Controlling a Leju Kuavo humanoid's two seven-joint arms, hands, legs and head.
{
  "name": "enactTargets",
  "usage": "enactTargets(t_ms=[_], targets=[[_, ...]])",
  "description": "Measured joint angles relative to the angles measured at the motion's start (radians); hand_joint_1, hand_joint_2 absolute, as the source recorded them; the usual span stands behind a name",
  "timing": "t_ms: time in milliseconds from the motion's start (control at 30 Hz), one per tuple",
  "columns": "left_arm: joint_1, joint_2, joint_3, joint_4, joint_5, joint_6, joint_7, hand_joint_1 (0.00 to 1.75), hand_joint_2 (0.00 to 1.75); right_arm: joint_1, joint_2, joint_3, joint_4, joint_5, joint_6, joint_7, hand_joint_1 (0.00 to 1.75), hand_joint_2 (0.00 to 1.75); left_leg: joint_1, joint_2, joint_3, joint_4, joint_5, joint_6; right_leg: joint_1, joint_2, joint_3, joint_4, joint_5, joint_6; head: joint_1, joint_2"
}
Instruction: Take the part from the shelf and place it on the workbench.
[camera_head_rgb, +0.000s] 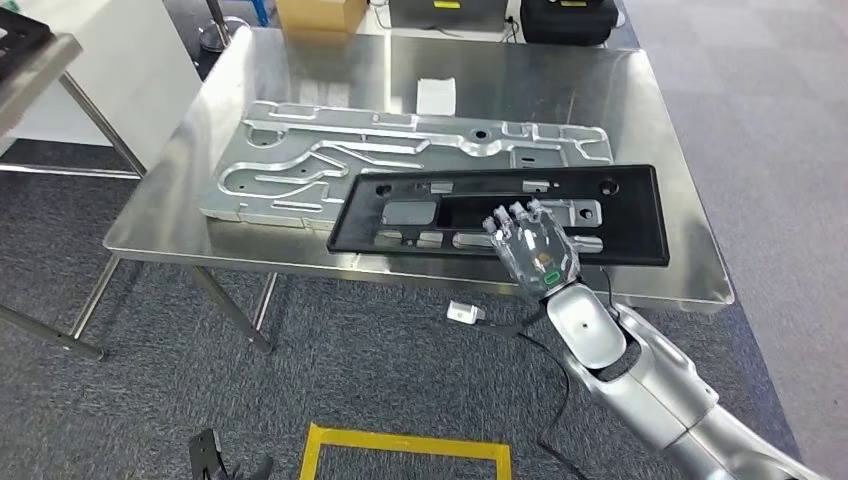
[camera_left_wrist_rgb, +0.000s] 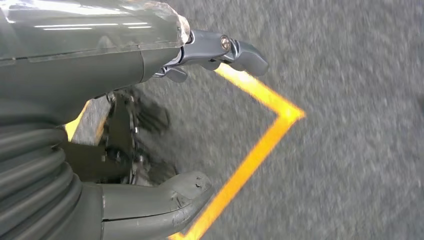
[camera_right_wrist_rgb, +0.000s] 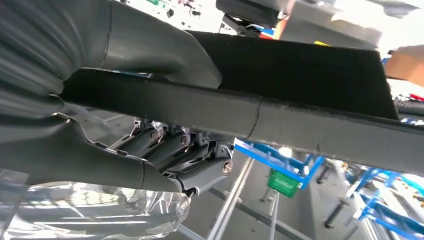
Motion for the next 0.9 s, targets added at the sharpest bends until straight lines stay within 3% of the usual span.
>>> enactTargets(t_ms=[67,133,200,233,267,333,367,400,467,500,567,633,667,700,733,833,867,900], targets=[[-0.002,0.000,-0.002,0.000,0.000,0.000,-0.002,0.00,1.75,-0.002,0.007,-0.003,0.003,0.000,0.001,-0.006,1.75,1.75,0.002,0.007,-0.070,0.114,-0.004,-0.007,-0.005,0.001,0.036,-0.015,-0.019,-0.006,-0.003,0.000],[-0.001,0.000,-0.003,0.000,0.003,-0.001,-0.003,0.00,1.75,0.003,0.013,-0.006,0.008,0.000,0.000,-0.016,1.75,1.75,0.006,0.010,-0.150,0.202,-0.067,-0.014,-0.008,0.001,0.070,-0.020,-0.045,-0.007,-0.005,0.000],[0.003,0.000,-0.004,0.000,0.007,-0.001,-0.003,0.00,1.75,0.010,0.017,-0.009,0.015,0.000,0.000,-0.022,1.75,1.75,0.010,0.012,-0.195,0.198,-0.124,-0.023,-0.011,0.003,0.108,-0.020,-0.075,-0.004,-0.005,0.000],[0.004,0.000,-0.004,0.000,0.008,-0.001,-0.004,0.00,1.75,0.012,0.019,-0.011,0.018,0.000,0.000,-0.023,1.75,1.75,0.012,0.015,-0.204,0.160,-0.113,-0.025,-0.012,0.004,0.129,-0.020,-0.092,-0.001,-0.006,0.000],[0.006,0.001,-0.004,0.000,0.010,-0.001,-0.005,0.00,1.75,0.014,0.021,-0.012,0.021,0.000,0.000,-0.024,1.75,1.75,0.015,0.016,-0.207,0.105,-0.061,-0.026,-0.013,0.004,0.149,-0.020,-0.109,0.003,-0.006,0.000],[0.012,0.001,-0.004,0.002,0.013,-0.001,-0.006,0.00,1.75,0.017,0.026,-0.014,0.029,0.000,0.000,-0.026,1.75,1.75,0.018,0.020,-0.212,-0.006,0.090,-0.022,-0.010,0.007,0.178,-0.011,-0.144,0.014,-0.008,0.000],[0.013,0.001,-0.004,0.003,0.014,-0.001,-0.006,0.00,1.75,0.018,0.028,-0.014,0.033,0.000,0.000,-0.028,1.75,1.75,0.017,0.020,-0.214,-0.034,0.143,-0.016,-0.009,0.008,0.187,-0.008,-0.160,0.021,-0.008,0.000],[0.013,0.001,-0.004,0.004,0.016,-0.001,-0.007,0.00,1.75,0.020,0.030,-0.017,0.035,0.000,0.000,-0.030,1.75,1.75,0.015,0.021,-0.215,-0.044,0.165,-0.009,-0.008,0.010,0.193,-0.002,-0.171,0.028,-0.008,0.000],[0.009,0.000,-0.007,0.003,0.017,0.000,-0.008,0.00,1.75,0.023,0.033,-0.028,0.037,0.000,-0.002,-0.037,1.75,1.75,0.014,0.020,-0.203,-0.041,0.157,0.006,-0.011,0.008,0.194,0.012,-0.174,0.040,-0.007,0.000],[0.007,0.000,-0.008,0.003,0.017,0.000,-0.010,0.00,1.75,0.024,0.034,-0.036,0.038,0.000,-0.004,-0.041,1.75,1.75,0.015,0.020,-0.195,-0.047,0.153,0.011,-0.013,0.006,0.181,0.040,-0.167,0.044,-0.007,0.000],[0.003,0.000,-0.011,0.003,0.018,0.002,-0.013,0.00,1.75,0.028,0.036,-0.050,0.041,0.000,-0.010,-0.049,1.75,1.75,0.017,0.018,-0.176,-0.055,0.144,0.020,-0.016,0.002,0.116,0.141,-0.171,0.052,-0.005,0.000],[0.001,0.000,-0.013,0.004,0.018,0.004,-0.015,0.00,1.75,0.038,0.038,-0.062,0.048,0.000,-0.012,-0.056,1.75,1.75,0.015,0.016,-0.160,-0.057,0.129,0.024,-0.017,-0.001,0.026,0.249,-0.220,0.058,-0.003,0.000],[0.001,0.000,-0.014,0.004,0.018,0.005,-0.015,0.00,1.75,0.045,0.039,-0.067,0.052,0.000,-0.013,-0.059,1.75,1.75,0.014,0.014,-0.151,-0.057,0.120,0.025,-0.017,-0.001,-0.009,0.274,-0.245,0.059,-0.003,0.000],[0.002,0.000,-0.015,0.004,0.018,0.005,-0.015,0.00,1.75,0.052,0.039,-0.071,0.056,0.000,-0.013,-0.063,1.75,1.75,0.013,0.011,-0.140,-0.057,0.111,0.025,-0.017,-0.002,-0.031,0.273,-0.254,0.057,-0.003,0.000],[0.004,0.000,-0.015,0.004,0.018,0.005,-0.015,0.00,1.75,0.058,0.040,-0.075,0.060,0.000,-0.013,-0.066,1.75,1.75,0.011,0.008,-0.128,-0.058,0.101,0.025,-0.015,-0.002,-0.038,0.242,-0.234,0.051,-0.003,0.000],[0.007,-0.002,-0.017,0.004,0.019,0.006,-0.015,0.00,1.75,0.067,0.044,-0.100,0.076,-0.001,-0.015,-0.081,1.75,1.75,0.006,0.004,-0.098,-0.059,0.077,0.023,0.002,-0.004,-0.011,0.061,-0.068,0.018,-0.003,0.000],[0.007,-0.003,-0.017,0.005,0.020,0.006,-0.015,0.00,1.75,0.069,0.048,-0.112,0.081,-0.002,-0.016,-0.087,1.75,1.75,0.004,0.003,-0.094,-0.059,0.071,0.019,0.007,-0.004,-0.003,0.023,-0.030,0.009,-0.002,0.000],[0.007,-0.004,-0.018,0.005,0.022,0.005,-0.015,0.00,1.75,0.071,0.053,-0.123,0.087,-0.003,-0.016,-0.093,1.75,1.75,0.003,0.002,-0.091,-0.058,0.069,0.015,0.010,-0.004,0.000,0.006,-0.013,0.004,-0.001,0.000]])
